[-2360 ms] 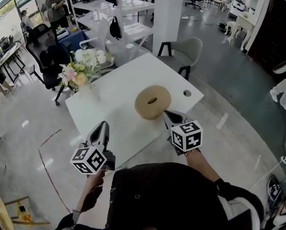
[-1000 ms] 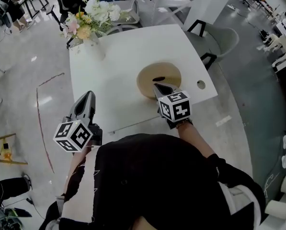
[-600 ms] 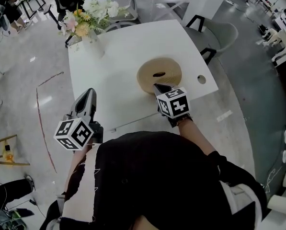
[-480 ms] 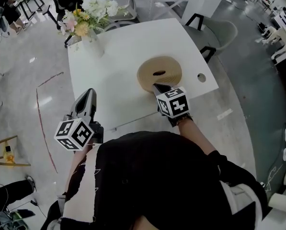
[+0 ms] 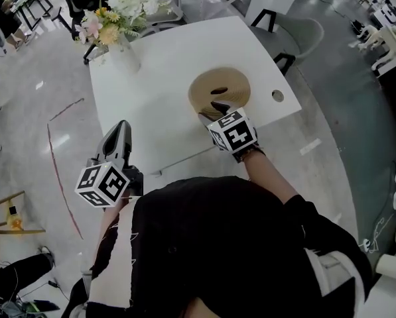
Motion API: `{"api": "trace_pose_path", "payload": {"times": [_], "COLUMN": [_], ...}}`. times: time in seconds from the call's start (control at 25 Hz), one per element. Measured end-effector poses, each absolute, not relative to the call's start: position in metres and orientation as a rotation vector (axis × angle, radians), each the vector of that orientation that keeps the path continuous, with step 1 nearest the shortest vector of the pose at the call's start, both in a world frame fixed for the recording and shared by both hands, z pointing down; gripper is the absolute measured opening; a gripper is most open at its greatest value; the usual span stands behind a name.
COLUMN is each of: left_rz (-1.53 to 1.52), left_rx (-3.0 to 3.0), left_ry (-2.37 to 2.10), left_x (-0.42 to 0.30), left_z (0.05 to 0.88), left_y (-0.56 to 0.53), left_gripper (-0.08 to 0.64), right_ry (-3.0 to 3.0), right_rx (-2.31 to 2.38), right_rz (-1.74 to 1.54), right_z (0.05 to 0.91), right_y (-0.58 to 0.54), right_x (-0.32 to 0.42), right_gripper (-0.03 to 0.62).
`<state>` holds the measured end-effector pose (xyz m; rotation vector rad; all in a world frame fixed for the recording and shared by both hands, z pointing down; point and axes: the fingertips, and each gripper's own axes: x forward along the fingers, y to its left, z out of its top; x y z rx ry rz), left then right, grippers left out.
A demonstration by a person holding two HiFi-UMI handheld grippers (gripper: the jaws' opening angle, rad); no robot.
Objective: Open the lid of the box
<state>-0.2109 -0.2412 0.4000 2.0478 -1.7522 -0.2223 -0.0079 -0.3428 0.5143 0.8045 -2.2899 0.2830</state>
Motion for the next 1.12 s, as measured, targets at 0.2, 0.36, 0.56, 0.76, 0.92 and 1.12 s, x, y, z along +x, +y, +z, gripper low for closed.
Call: {"api": "trace_pose_path", "payload": {"times": [0.2, 0.36, 0.56, 0.76, 0.92, 1.12], "left_rz": [-0.216, -0.211, -0.205, -0.197, -0.197, -0.190], "left_rx": [2.042, 2.044, 2.052, 2.062, 2.070, 2.078], "left_ry": [-1.738, -1.733, -1.725, -1.710, -1.694, -1.678], "left_x": [-0.213, -0.217, -0.221, -0.224, -0.225, -0.228], "left_z": [0.407, 0.408, 0.411, 0.409, 0.410, 0.411], "left_y": [-0.238, -0.236, -0.235, -0.236, -0.237, -0.236], "left_gripper": [0.011, 0.011, 0.011, 0.011, 0.011, 0.011], "right_ry": [-2.216, -2.157, -2.119, -2.115, -2.081, -2.032], "right_rx": [0.791, 0.784, 0.765, 0.823, 0.874, 0.879], "right_rz": [0.163, 0.077, 0.013, -0.059, -0.146, -0.232], "right_z": [0.530, 0.540, 0.554, 0.558, 0.562, 0.567], "right_y": [-0.347, -0.348, -0.346, -0.347, -0.353, -0.352], "right_x": [-0.011, -0.011, -0.013, -0.011, -0.009, -0.008], "right_gripper": [0.238, 0.249, 0.259, 0.239, 0.186, 0.186]}}
